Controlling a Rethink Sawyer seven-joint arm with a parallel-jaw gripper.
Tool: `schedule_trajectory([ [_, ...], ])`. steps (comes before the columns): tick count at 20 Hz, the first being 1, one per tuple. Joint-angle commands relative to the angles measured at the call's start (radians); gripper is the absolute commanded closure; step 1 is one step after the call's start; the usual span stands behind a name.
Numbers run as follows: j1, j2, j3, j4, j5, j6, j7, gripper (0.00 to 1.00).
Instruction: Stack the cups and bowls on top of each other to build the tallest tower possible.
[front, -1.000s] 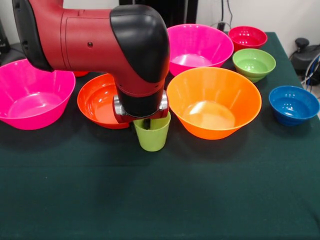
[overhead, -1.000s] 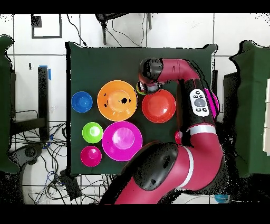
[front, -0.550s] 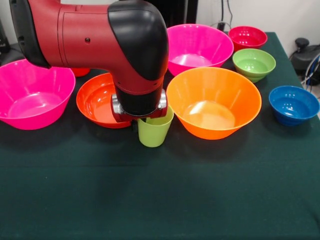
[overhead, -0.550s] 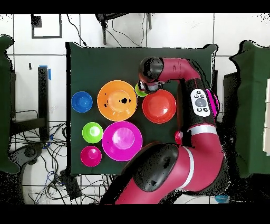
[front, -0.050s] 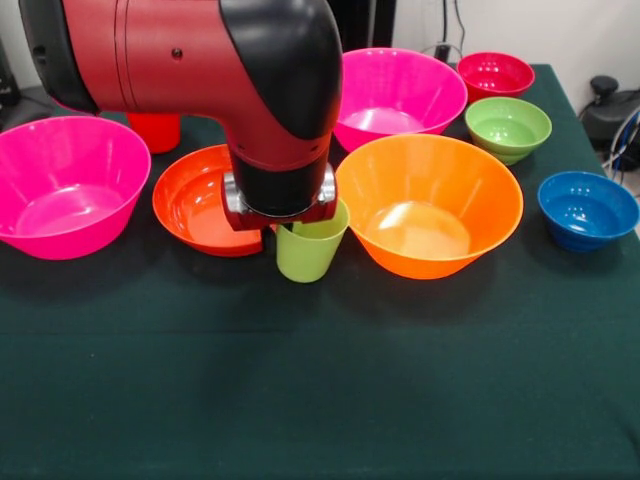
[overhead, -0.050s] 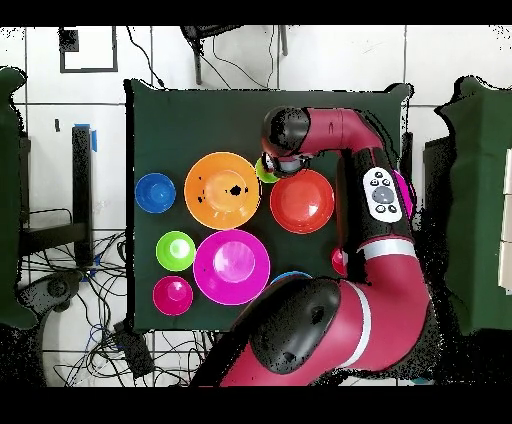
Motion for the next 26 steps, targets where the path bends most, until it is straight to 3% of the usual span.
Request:
schedule_trajectory([
  [1,-0.002,-0.006,0.023,0.079,-0.034,-0.057,-0.186,1.00],
  [4,-0.008,0.002,0.030,0.075,-0.031,-0.058,-0.195,1.00],
  [5,-0.009,0.005,0.033,0.070,-0.029,-0.054,-0.197,0.00],
  [16,-0.018,0.045,0.057,0.016,-0.023,-0.051,-0.223,0.00],
  [26,0.013,0.139,0.065,-0.199,-0.044,0.048,-0.257,0.00],
])
